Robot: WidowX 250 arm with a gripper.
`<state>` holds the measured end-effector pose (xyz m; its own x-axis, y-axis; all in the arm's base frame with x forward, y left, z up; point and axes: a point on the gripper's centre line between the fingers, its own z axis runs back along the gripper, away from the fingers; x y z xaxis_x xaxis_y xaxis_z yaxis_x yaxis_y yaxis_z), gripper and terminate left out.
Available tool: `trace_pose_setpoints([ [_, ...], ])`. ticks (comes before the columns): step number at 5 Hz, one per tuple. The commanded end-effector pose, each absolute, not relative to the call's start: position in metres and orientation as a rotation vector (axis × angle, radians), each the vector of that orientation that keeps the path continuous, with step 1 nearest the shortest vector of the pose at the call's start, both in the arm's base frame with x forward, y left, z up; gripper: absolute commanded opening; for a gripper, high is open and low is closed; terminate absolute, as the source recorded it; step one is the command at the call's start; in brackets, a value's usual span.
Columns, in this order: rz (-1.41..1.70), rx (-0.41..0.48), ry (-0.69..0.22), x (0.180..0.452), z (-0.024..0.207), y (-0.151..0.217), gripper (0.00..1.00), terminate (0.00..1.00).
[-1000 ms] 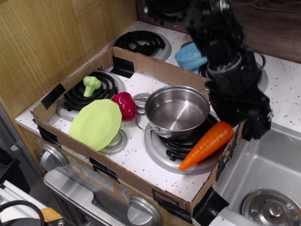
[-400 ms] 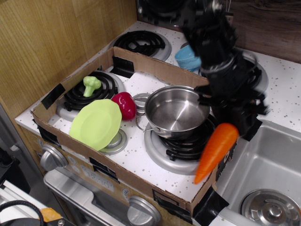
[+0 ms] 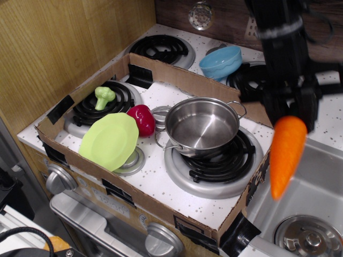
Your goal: Put carrot on plate
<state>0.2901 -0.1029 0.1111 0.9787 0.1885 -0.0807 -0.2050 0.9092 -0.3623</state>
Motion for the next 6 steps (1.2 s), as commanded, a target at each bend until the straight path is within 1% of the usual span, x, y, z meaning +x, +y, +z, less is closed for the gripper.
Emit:
trace_pose_setpoints([
  [1, 0.126, -0.056, -0.185, 0.303, 0.137, -0.027, 0.0, 0.0],
  [2, 0.217, 0.081, -0.191, 0.297, 0.133, 0.021, 0.0, 0.0],
  [3, 0.29, 0.116, -0.157, 0.292, 0.13, 0.068, 0.0, 0.0],
  [4, 0.426, 0.072, -0.143, 0.284, 0.122, 0.094, 0.0, 0.0],
  [6, 0.885, -0.005, -0.123, 0.269, 0.096, 0.119, 0.0, 0.0],
])
